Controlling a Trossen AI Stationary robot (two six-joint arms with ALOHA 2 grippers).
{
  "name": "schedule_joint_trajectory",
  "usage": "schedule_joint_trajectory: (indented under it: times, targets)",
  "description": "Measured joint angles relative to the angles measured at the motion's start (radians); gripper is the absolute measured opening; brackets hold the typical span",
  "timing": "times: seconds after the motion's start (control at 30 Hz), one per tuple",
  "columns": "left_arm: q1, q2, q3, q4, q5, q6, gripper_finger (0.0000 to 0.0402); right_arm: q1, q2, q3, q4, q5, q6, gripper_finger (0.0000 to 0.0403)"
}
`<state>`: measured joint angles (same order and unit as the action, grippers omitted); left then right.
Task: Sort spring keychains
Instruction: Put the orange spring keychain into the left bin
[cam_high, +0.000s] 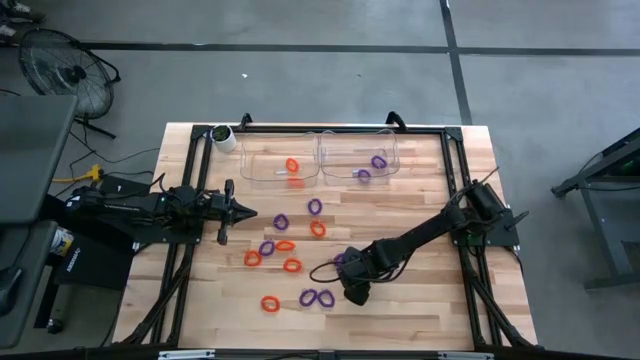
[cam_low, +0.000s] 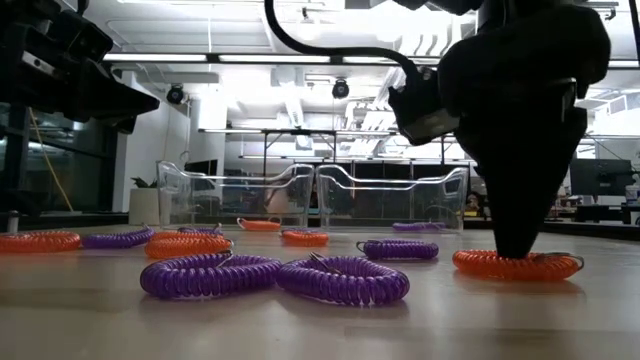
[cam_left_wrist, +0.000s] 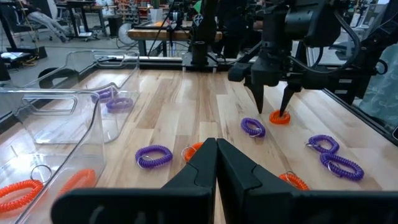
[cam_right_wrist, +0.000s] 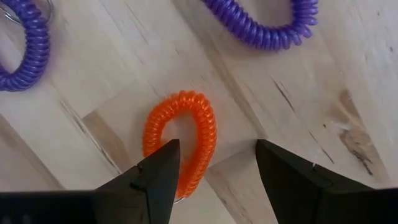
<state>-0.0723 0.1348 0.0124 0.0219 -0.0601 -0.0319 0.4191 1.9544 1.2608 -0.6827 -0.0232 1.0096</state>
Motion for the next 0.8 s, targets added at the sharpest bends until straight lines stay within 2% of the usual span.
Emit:
schedule_joint_trajectory:
  times: [0.23, 0.4, 0.57, 0.8]
  targets:
    - [0.0, 0.0, 0.0, 0.0, 0.0, 0.0, 0.0003, 0.0, 0.022, 0.005, -0.002, 0.008, -0.007, 0.0206]
    - [0.0, 0.0, 0.0, 0.0, 0.0, 0.0, 0.0003, -0.002, 0.067, 0.008, -0.007, -0.028, -0.008, 0.0195]
    - [0.0, 0.0, 0.0, 0.0, 0.0, 0.0, 0.0003, 0.0, 0.071, 0.008, -0.016, -0.006, -0.007, 0.0155]
    - [0.0, 0.0, 0.0, 0.0, 0.0, 0.0, 0.0003, 0.0, 0.071, 0.005, -0.034, 0.024, -0.03, 0.0073]
